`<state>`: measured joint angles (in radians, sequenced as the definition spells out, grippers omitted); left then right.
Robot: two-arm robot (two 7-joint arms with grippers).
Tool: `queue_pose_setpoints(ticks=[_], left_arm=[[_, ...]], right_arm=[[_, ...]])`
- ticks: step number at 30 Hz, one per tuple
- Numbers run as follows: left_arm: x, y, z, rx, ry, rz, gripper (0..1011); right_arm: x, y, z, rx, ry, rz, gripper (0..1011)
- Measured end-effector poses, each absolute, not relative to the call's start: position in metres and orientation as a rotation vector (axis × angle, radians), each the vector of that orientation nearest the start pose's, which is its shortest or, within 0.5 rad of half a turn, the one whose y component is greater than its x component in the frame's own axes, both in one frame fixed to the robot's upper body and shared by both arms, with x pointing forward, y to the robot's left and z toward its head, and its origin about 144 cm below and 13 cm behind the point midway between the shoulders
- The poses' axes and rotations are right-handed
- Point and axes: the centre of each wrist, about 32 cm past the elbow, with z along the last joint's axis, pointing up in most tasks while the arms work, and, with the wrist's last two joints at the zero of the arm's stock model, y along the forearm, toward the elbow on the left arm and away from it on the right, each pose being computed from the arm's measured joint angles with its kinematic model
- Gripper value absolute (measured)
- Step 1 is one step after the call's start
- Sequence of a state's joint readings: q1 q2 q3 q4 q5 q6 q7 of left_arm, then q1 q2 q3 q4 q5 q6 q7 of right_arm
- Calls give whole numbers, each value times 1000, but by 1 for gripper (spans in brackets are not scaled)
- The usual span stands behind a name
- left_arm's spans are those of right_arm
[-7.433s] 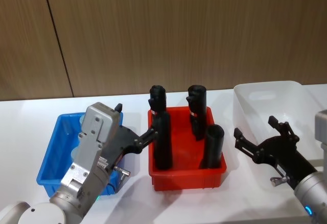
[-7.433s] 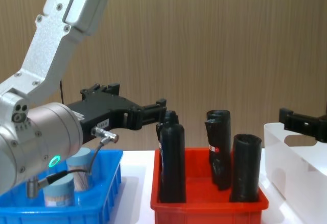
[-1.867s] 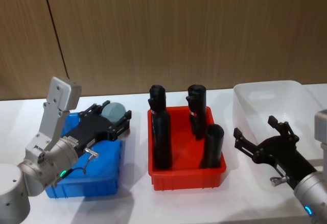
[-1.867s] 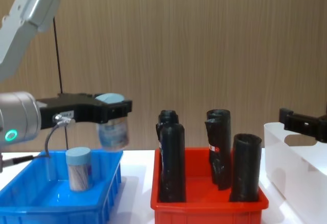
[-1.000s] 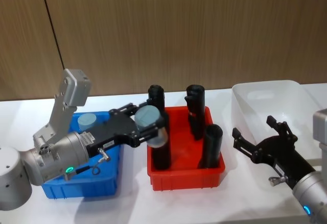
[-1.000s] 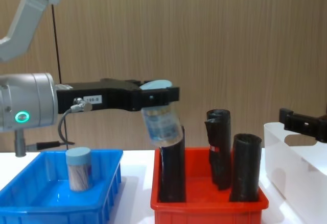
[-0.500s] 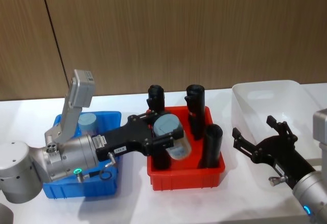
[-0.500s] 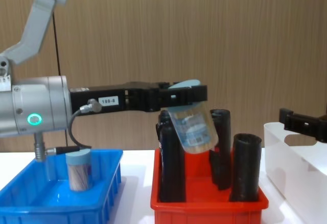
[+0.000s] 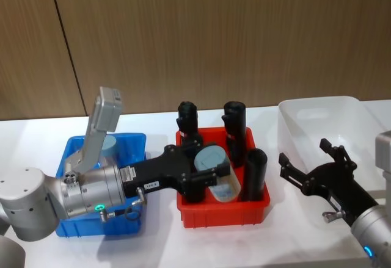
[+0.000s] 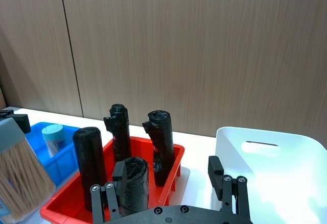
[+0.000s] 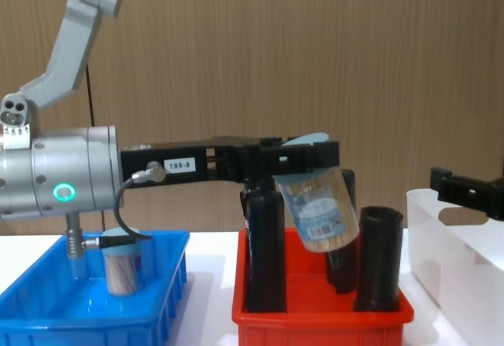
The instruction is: Pick the cotton swabs from the blue box and place them into the white box.
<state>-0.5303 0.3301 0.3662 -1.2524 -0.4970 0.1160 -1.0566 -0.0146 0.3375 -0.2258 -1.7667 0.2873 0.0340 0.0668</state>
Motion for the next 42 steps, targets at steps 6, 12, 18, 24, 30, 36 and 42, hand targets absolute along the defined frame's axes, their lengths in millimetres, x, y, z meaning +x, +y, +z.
queue_pose_setpoints(ticks=[6, 12, 18, 24, 30, 36, 42], left_arm=[[590, 250, 1230, -26, 35, 272, 666], [591, 250, 1229, -25, 38, 263, 666], [591, 249, 1229, -24, 40, 258, 666], [591, 249, 1229, -24, 41, 254, 665], [591, 249, 1228, -24, 42, 252, 666], [592, 248, 1228, -23, 42, 251, 666], [592, 248, 1228, -23, 43, 251, 665]], right_arm=[[443, -237, 1189, 26, -75, -1230, 1002], [443, -238, 1189, 24, -74, -1227, 1001], [445, -241, 1192, 13, -67, -1196, 1002], [448, -247, 1198, -8, -58, -1139, 1002], [452, -253, 1204, -35, -45, -1075, 1002], [458, -264, 1213, -75, -28, -980, 1002], [464, -274, 1219, -111, -7, -885, 1002]])
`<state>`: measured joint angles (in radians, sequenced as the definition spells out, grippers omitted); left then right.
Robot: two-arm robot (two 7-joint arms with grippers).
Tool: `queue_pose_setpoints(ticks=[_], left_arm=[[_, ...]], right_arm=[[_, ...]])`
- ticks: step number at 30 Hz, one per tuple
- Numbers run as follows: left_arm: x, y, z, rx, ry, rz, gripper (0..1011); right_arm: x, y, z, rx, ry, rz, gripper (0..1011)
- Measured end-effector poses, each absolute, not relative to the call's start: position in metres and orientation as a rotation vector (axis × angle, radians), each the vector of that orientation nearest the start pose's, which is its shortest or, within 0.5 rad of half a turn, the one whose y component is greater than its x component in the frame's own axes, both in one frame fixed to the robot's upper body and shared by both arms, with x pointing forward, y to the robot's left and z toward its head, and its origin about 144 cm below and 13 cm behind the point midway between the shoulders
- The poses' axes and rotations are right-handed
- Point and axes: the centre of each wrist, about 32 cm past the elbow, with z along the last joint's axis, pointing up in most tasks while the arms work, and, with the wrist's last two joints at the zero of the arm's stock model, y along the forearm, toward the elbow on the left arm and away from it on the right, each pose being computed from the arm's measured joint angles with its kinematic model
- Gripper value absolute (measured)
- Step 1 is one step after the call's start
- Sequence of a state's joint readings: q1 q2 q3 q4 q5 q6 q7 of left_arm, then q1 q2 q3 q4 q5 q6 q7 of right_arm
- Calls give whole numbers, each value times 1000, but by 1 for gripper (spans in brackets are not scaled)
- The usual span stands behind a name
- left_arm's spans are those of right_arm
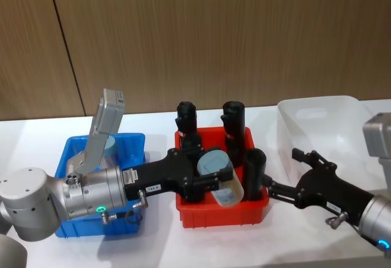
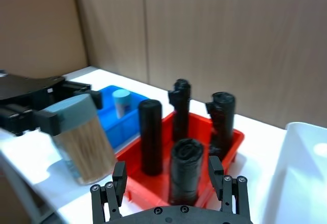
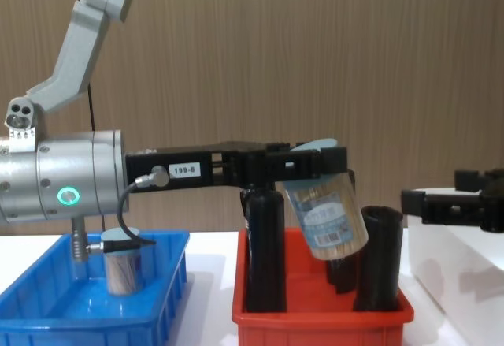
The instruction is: Pick the cotton swabs from the blue box and place them into the white box.
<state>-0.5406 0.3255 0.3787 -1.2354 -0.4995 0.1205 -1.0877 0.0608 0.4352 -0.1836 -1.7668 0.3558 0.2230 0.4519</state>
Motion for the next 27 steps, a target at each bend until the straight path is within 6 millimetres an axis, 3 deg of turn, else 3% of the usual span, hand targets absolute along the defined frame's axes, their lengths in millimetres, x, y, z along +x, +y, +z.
queue_pose_setpoints(ticks=[12, 27], left_arm=[[592, 248, 1228, -23, 43, 250, 666], [592, 248, 1228, -23, 43, 250, 665]], right_arm=[[473, -280, 1230, -151, 16, -749, 1002], [486, -264, 1238, -184, 6, -627, 1002]])
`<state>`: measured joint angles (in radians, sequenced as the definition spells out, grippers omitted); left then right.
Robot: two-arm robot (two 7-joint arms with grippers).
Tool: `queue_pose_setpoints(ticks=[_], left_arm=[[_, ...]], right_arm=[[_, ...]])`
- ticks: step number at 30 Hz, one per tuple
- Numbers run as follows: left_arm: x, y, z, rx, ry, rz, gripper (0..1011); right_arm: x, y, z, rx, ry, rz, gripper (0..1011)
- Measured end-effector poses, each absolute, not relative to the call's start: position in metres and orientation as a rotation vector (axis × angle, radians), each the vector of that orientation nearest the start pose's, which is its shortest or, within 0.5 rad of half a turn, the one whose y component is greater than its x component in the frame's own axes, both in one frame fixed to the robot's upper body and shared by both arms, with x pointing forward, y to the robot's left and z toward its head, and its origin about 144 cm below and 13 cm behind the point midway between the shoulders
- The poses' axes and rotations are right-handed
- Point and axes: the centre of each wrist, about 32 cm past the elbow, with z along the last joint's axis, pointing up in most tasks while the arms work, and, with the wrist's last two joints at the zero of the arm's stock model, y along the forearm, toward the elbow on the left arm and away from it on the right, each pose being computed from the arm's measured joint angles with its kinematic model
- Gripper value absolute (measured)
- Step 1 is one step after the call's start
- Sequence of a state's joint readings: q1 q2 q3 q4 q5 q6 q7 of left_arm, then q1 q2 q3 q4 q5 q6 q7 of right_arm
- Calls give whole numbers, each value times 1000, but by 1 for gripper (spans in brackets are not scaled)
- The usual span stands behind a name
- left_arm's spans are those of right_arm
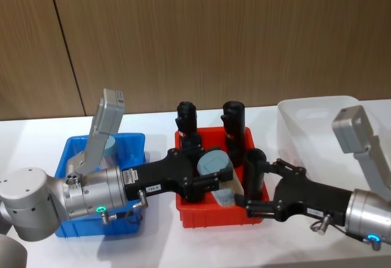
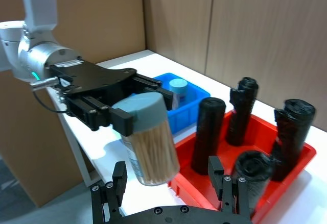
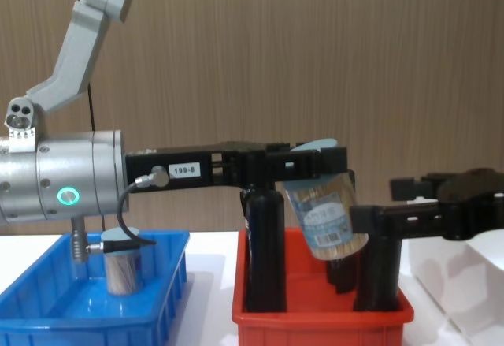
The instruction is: Pick the cotton swabs from the blue box and place them into the white box.
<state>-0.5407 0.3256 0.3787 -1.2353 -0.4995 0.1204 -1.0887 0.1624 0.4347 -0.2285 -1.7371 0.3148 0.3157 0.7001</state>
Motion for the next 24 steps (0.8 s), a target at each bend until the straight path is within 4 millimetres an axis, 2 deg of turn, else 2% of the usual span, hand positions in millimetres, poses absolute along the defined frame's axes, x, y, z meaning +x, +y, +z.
queue_pose_setpoints(ticks=[24], left_arm=[[592, 249, 1228, -23, 43, 250, 666]], right_arm=[[503, -238, 1240, -201, -18, -544, 1002]])
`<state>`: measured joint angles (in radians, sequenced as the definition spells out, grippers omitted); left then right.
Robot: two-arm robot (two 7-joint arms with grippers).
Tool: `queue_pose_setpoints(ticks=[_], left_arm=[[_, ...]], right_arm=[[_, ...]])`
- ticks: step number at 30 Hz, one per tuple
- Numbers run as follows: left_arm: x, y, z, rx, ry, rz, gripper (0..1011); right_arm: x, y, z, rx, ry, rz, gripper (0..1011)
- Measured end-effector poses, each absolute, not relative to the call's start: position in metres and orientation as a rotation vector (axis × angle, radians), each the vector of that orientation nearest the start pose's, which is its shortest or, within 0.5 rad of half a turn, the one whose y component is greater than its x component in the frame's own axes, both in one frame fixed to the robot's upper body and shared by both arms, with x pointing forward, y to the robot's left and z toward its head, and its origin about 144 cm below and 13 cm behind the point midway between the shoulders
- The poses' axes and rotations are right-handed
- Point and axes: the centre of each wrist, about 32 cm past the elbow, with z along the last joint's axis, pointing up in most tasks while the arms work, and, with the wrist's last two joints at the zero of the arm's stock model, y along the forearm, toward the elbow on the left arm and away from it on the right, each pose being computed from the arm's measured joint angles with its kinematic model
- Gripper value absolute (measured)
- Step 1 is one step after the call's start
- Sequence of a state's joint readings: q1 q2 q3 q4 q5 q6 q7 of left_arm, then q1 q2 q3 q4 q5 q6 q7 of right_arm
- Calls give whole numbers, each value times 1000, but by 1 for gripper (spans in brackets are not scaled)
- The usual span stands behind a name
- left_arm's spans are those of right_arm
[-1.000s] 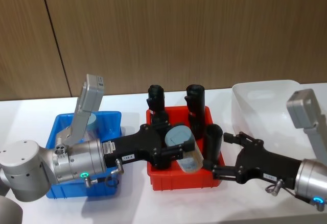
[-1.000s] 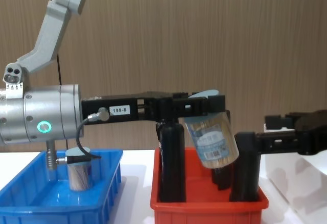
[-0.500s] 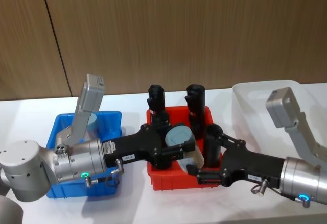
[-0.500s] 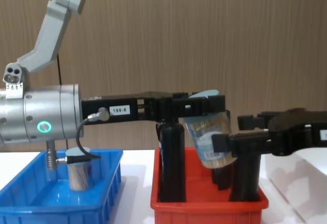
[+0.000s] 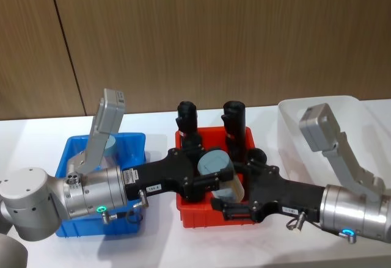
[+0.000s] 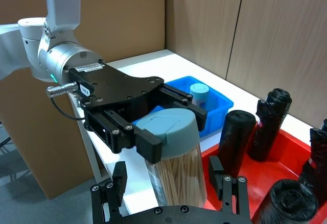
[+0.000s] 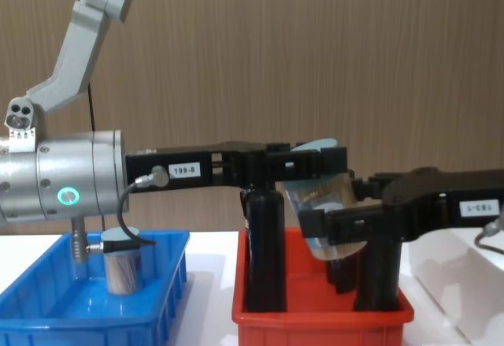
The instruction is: Pick the cotton swabs from the blue box and place them into the white box.
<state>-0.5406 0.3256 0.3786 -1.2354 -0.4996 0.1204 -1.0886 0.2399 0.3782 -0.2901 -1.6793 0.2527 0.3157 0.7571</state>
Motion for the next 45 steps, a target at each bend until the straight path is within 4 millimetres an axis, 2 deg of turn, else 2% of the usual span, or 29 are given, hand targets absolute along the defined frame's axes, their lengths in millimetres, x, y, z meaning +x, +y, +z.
queue_pose_setpoints(ticks=[8, 15, 19, 23, 41, 45], left_arm=[[592, 248, 1228, -23, 43, 250, 666], [592, 249, 1228, -23, 43, 250, 666], [592, 248, 1228, -23, 43, 249, 666], [592, 248, 1228, -23, 43, 249, 665], [592, 248, 1228, -25, 43, 247, 669], [592, 248, 1228, -24, 43, 248, 760]], right_arm=[[509, -231, 1239, -204, -27, -531, 1002], [512, -226, 1238, -213, -43, -527, 861], [512, -225, 1237, -219, -54, -526, 732], [513, -224, 1237, -223, -64, -522, 682], [512, -222, 1238, -223, -83, -506, 652], [511, -221, 1238, -218, -84, -499, 650]])
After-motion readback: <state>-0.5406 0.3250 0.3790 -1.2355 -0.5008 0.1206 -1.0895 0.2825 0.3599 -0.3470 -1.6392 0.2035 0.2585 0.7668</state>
